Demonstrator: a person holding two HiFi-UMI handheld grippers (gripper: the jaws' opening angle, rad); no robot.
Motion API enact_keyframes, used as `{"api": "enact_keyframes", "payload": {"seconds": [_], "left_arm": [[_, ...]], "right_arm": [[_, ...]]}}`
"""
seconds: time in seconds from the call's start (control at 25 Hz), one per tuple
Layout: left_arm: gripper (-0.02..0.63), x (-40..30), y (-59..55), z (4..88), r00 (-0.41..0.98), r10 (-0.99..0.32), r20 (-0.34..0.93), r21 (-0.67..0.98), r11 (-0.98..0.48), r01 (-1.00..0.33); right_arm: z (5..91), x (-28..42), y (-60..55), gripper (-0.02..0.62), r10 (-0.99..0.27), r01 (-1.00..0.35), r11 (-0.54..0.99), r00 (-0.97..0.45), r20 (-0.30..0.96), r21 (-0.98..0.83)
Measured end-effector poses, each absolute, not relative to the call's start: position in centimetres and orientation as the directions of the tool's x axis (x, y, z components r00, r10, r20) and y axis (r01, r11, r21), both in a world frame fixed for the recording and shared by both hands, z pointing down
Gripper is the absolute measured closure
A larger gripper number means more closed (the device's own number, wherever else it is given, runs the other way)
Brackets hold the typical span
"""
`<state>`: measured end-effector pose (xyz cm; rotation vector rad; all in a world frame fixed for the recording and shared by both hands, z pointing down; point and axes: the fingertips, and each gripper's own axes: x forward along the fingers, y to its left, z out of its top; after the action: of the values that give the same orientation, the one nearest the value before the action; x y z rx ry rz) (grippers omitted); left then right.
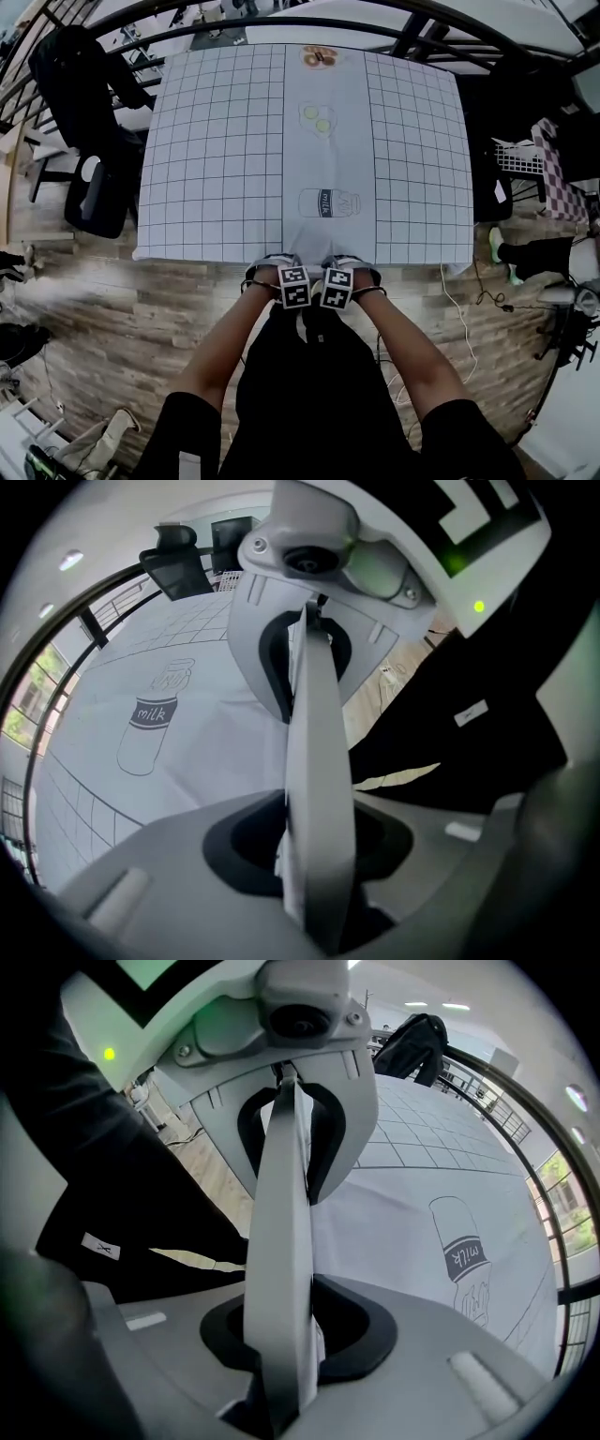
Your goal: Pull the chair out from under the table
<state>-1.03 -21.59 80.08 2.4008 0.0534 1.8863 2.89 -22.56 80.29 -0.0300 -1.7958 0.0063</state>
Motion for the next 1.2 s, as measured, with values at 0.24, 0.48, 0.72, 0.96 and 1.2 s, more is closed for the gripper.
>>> {"api": "enact_keyframes", "payload": {"seconds": [0.24, 0.48, 0.72, 0.96, 1.2], "left_arm": [[0.470, -0.75, -21.91, 80.89, 0.231, 0.067, 0.971, 0.078, -0.996, -0.038], [0.490, -0.89, -21.92, 81.10, 0.216, 0.037, 0.976, 0.044, -0.999, -0.026], [0.528, -0.95, -22.25, 81.10, 0.209, -0.030, 0.978, -0.029, -1.000, -0.007], [0.529, -0.89, -22.02, 80.97, 0.208, -0.032, 0.978, -0.031, -0.999, -0.008], [0.529, -0.94, -21.71, 80.87, 0.204, -0.039, 0.978, -0.037, -0.999, -0.016]], "right_arm": [[80.58, 3.01, -22.72, 0.511, 0.037, 0.006, 0.999, -0.222, 0.974, -0.037], [80.75, 2.97, -22.47, 0.523, 0.050, 0.006, 0.999, -0.204, 0.978, -0.050], [80.66, 3.14, -22.58, 0.523, 0.002, 0.038, 0.999, -0.193, 0.981, 0.006], [80.60, 3.17, -22.38, 0.522, -0.007, 0.034, 0.999, -0.198, 0.980, 0.015], [80.58, 3.18, -22.16, 0.522, -0.023, 0.052, 0.998, -0.190, 0.981, 0.034]]}}
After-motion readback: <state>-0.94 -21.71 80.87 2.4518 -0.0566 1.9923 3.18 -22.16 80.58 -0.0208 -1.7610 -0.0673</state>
